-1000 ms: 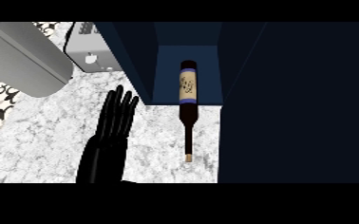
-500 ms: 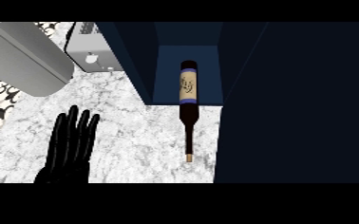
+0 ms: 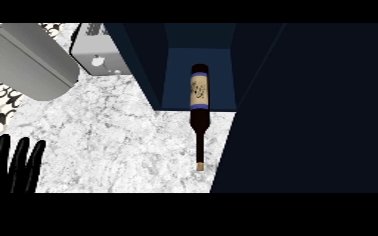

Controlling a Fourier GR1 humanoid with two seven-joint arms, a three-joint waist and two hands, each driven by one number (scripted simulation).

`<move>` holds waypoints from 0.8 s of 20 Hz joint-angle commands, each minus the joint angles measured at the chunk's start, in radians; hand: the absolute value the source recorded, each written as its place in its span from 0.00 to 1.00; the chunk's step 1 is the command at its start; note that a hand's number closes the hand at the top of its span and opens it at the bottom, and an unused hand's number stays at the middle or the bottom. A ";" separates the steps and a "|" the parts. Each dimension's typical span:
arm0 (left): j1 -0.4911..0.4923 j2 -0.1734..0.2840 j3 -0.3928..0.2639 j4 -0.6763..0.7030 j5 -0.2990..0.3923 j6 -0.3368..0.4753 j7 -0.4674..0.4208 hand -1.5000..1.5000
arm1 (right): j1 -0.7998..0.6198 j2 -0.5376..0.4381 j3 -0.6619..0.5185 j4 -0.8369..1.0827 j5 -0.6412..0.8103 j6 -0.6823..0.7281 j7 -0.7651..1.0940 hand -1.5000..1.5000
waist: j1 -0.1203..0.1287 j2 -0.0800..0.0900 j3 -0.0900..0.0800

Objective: Pick up the wine, place it into the cabinet and close the cabinet

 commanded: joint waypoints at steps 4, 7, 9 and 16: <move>0.208 0.092 0.196 -0.054 0.093 -0.176 -0.055 0.00 | -0.119 0.111 0.219 -0.069 0.218 -0.125 0.110 1.00 | 0.010 -0.004 -0.001; 0.269 0.079 0.255 -0.002 0.128 -0.271 -0.098 0.00 | -0.225 0.113 0.320 0.004 0.317 -0.239 0.116 1.00 | 0.016 -0.004 -0.002; 0.350 0.102 0.287 -0.053 0.124 -0.303 -0.100 0.00 | -0.299 0.113 0.341 -0.015 0.351 -0.295 0.167 1.00 | 0.023 -0.006 -0.001; 0.365 0.116 0.431 -0.031 0.198 -0.409 -0.058 0.00 | -0.640 0.114 0.345 0.265 0.383 -0.532 0.145 1.00 | 0.020 0.005 0.000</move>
